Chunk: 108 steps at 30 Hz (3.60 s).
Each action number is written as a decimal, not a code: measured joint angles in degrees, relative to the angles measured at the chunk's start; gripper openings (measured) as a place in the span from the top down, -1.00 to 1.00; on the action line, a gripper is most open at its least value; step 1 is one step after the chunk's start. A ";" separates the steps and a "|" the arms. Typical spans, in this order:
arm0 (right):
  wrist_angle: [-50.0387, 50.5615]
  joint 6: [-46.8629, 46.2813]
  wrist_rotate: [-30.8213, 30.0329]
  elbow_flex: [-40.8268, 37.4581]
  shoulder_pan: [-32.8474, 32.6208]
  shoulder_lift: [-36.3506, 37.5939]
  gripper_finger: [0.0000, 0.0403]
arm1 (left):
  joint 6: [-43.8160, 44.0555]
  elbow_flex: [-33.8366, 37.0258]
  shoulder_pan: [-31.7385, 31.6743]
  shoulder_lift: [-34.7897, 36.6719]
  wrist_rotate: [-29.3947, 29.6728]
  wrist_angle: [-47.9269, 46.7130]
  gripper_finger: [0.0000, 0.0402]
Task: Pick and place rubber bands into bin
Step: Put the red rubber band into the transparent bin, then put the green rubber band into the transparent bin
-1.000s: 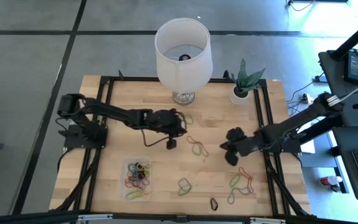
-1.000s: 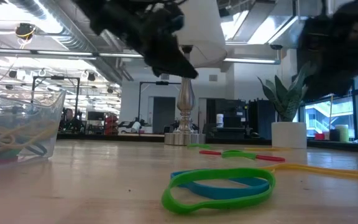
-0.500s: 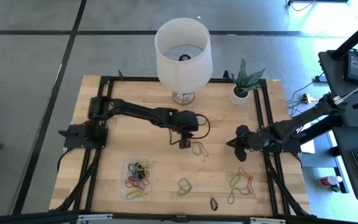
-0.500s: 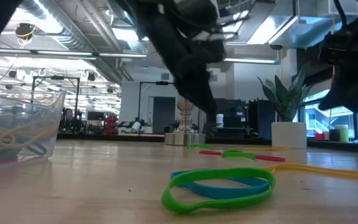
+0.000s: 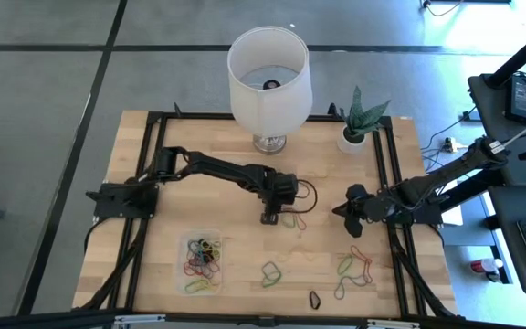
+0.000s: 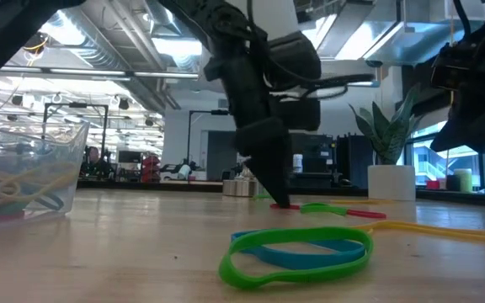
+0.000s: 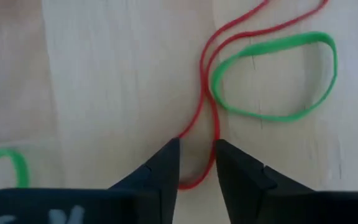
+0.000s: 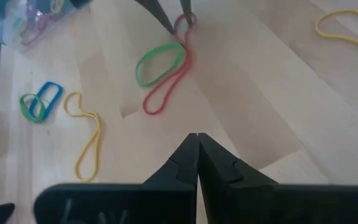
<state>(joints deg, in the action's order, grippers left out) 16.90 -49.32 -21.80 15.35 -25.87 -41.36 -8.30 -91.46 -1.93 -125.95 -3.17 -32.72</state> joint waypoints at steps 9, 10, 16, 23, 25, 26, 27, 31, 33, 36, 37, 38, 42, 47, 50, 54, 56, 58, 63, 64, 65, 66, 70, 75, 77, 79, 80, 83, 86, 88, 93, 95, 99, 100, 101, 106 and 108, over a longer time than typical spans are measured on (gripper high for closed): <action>0.42 -1.42 0.02 0.00 0.00 -0.12 0.95 | -2.02 -0.26 1.49 -0.51 5.72 -2.81 0.97; 0.62 -1.40 0.02 0.00 0.00 -0.12 0.95 | -2.00 -0.16 1.53 -0.01 6.17 -3.02 0.99; 0.57 -4.45 1.04 0.00 -0.02 -0.13 0.95 | -1.99 0.15 1.40 5.02 10.27 -6.24 0.99; -1.30 -10.00 1.12 0.00 -0.02 -0.16 0.95 | -0.54 0.11 2.79 15.49 14.78 -9.66 0.99; -1.68 -10.25 1.12 0.00 -0.02 -0.16 0.95 | -0.54 0.11 3.62 18.35 16.77 -10.07 0.99; -1.81 -10.24 1.11 0.00 -0.02 -0.16 0.95 | -0.52 0.11 4.05 19.32 17.64 -10.06 0.99; -1.94 -10.25 1.11 0.00 -0.02 -0.16 0.95 | -0.54 0.11 4.41 20.03 18.29 -10.15 0.99; -2.04 -9.15 1.11 0.00 -0.02 -0.16 0.95 | -1.94 0.13 5.05 20.92 18.49 -9.22 0.99; -2.06 -7.43 1.09 0.00 -0.02 -0.16 0.95 | -1.59 0.13 5.10 19.91 18.14 -8.29 0.99; -2.07 -5.84 1.05 0.00 -0.02 -0.13 0.95 | 1.11 0.18 5.03 17.13 17.12 -6.38 0.94; -2.11 -5.46 1.05 0.00 -0.02 -0.14 0.95 | 1.94 0.18 4.92 16.12 17.01 -4.88 0.90; -2.11 -4.64 1.07 0.00 -0.02 -0.14 0.95 | 2.42 0.18 4.83 15.07 16.81 -4.73 0.86; -2.16 -4.18 1.09 0.02 -0.11 -0.14 0.95 | 2.61 0.17 4.19 10.24 15.30 0.04 0.63; -2.00 -3.03 1.23 0.02 -0.17 -0.14 0.95 | 3.15 0.18 3.12 4.06 13.98 5.78 0.33; -2.06 -1.12 1.79 0.02 -0.15 -0.16 0.95 | 3.50 0.15 2.65 0.87 13.95 6.84 0.21; -1.72 1.13 2.87 0.02 -0.17 -0.16 0.95 | 6.86 -0.10 2.22 -1.97 10.13 7.76 0.17; -1.65 2.93 3.71 0.02 -0.19 -0.16 0.95 | 8.33 -0.26 2.14 -3.23 7.99 7.64 0.20; -1.63 4.60 3.96 0.02 -0.22 -0.16 0.95 | 10.34 -0.32 2.16 -4.12 6.78 7.42 0.29; -1.63 8.47 3.98 0.02 -0.22 -0.16 0.95 | 15.07 -0.39 3.99 -4.61 7.56 7.07 0.69; -1.63 9.25 3.97 0.02 -0.22 -0.16 0.95 | 15.05 -0.38 4.47 -4.49 8.15 6.99 0.79; -1.62 9.63 3.97 0.02 -0.22 -0.16 0.95 | 15.09 -0.37 4.89 -4.44 8.72 6.90 0.89; -1.63 10.33 3.97 0.02 -0.22 -0.16 0.95 | 15.34 -0.39 5.30 -4.44 9.48 6.71 0.94; -1.63 12.30 3.96 0.02 -0.22 -0.16 0.95 | 18.05 -0.60 6.35 -3.65 11.35 5.34 0.99; -1.42 12.57 3.96 0.02 -0.22 -0.14 0.95 | 20.86 -0.13 6.51 -0.75 10.68 3.03 0.99; -1.39 13.42 3.95 0.02 -0.22 -0.14 0.95 | 20.84 0.07 6.78 0.31 10.47 1.79 0.99; -1.39 13.83 3.96 0.02 -0.22 -0.14 0.95 | 20.95 0.01 7.10 1.55 10.94 1.68 0.99; -1.35 13.83 3.94 0.02 -0.22 -0.14 0.95 | 21.19 -0.03 7.24 2.25 11.49 1.16 0.99; -1.28 13.83 3.93 0.02 -0.22 -0.16 0.95 | 21.30 -0.24 7.96 2.73 12.59 0.64 0.99; -1.24 13.83 3.93 0.02 -0.22 -0.16 0.95 | 22.04 -0.13 9.24 2.76 13.10 0.38 0.99; -1.24 13.64 3.93 0.02 -0.22 -0.16 0.95 | 23.34 -0.22 10.11 2.91 13.54 0.44 0.99; -1.25 13.62 3.93 0.02 -0.22 -0.16 0.95 | 24.86 -0.24 11.63 3.01 16.26 0.38 0.99; -1.26 13.63 3.93 0.02 -0.22 -0.14 0.95 | 26.43 -0.24 12.21 3.41 16.99 -0.12 0.99; -1.30 13.64 3.93 0.02 -0.22 -0.14 0.95 | 29.31 -0.32 13.12 5.55 17.31 -0.85 0.99; -1.28 13.64 3.93 0.04 -0.20 -0.16 0.95 | 29.70 -0.33 13.37 6.27 18.04 -0.97 0.99; -1.28 13.70 3.93 0.04 -0.22 -0.16 0.95 | 30.06 -0.33 13.61 7.01 18.84 -1.38 0.99; -1.26 13.79 3.89 0.07 -0.20 -0.16 0.95 | 30.85 -0.37 14.81 11.27 23.04 -1.58 0.99; -1.26 13.81 3.61 0.07 -0.22 -0.16 0.95 | 31.55 -0.37 15.14 12.56 23.74 -1.83 0.99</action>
<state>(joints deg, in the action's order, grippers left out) 15.64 -35.51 -18.19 15.42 -26.09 -41.52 23.24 -91.83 13.21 -113.39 20.58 -34.55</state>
